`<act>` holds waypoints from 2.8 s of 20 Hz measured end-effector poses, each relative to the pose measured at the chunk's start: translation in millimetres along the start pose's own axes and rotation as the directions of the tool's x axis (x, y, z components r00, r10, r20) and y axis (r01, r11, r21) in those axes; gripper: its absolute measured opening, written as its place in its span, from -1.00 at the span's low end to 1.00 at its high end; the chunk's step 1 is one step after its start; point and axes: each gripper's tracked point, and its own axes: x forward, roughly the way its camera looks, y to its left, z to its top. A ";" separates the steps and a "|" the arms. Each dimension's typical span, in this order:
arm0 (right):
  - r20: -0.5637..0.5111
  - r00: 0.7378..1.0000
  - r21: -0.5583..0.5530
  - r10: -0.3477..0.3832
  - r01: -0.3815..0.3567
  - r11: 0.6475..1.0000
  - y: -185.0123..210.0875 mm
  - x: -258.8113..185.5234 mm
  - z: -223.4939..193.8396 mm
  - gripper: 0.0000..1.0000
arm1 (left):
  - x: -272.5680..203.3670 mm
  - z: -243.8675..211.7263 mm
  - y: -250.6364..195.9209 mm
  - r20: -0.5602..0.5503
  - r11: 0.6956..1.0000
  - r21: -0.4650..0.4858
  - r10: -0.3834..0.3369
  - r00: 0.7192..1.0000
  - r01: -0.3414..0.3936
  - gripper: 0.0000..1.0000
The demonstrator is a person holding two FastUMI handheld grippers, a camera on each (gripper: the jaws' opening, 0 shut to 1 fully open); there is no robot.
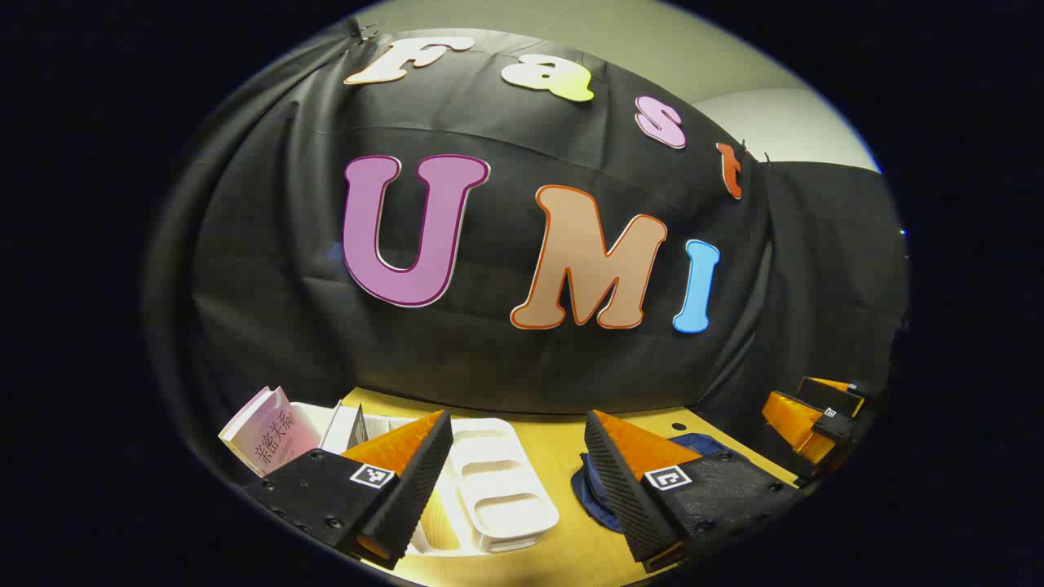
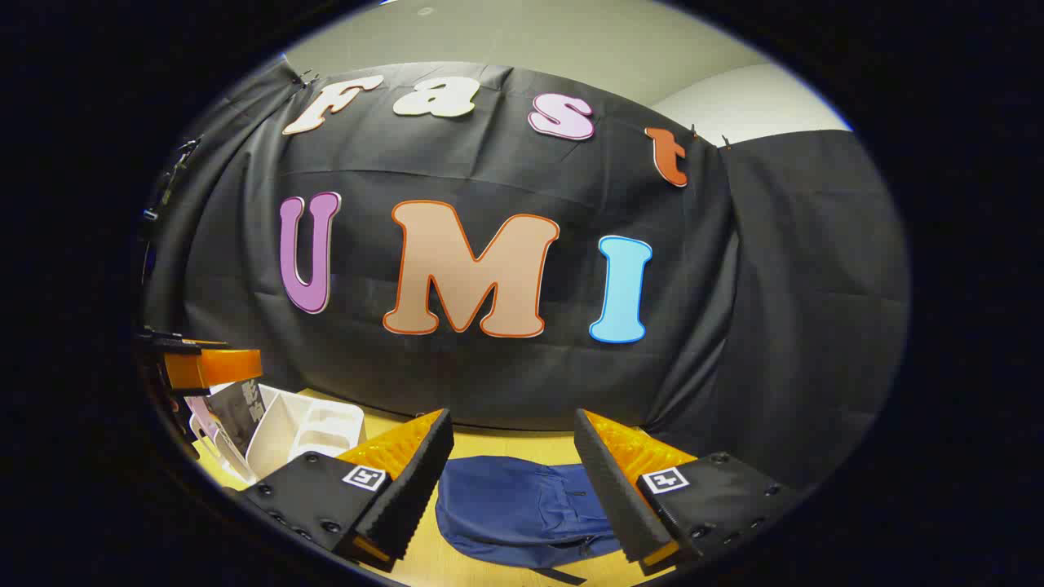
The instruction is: Open the schoolbag, grab two books from the bookshelf and put them into the schoolbag.
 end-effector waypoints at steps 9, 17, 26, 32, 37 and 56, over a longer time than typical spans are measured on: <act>0.002 0.998 -0.028 -0.056 0.056 0.998 -19.2 -2.5 -0.9 0.92 | 11.5 2.1 -21.5 -0.008 0.996 0.053 -0.078 0.997 0.078 0.89; -0.014 0.996 -0.063 -0.083 0.082 0.995 -27.5 -7.2 -7.1 0.94 | 0.7 -2.9 -15.5 -0.027 0.997 0.035 -0.063 0.998 0.064 0.89; -0.034 0.996 -0.092 -0.084 0.081 0.993 -30.1 -13.1 -21.7 0.94 | -17.1 -1.2 10.1 -0.008 0.999 0.033 0.013 1.000 -0.013 0.90; -0.066 0.996 -0.219 -0.067 0.051 0.974 -19.4 -5.6 -56.1 1.00 | -26.6 0.1 41.3 -0.001 0.993 0.034 0.110 0.994 -0.110 0.90; -0.100 0.994 -0.325 -0.051 0.016 0.945 -10.6 1.2 -94.1 0.95 | -33.4 -0.6 68.9 -0.011 0.980 0.044 0.195 0.981 -0.195 0.90; -0.239 0.965 -0.636 -0.107 -0.072 0.768 -15.1 11.6 -246.1 0.94 | -44.4 -3.0 107.7 -0.032 0.956 0.083 0.286 0.958 -0.283 0.87</act>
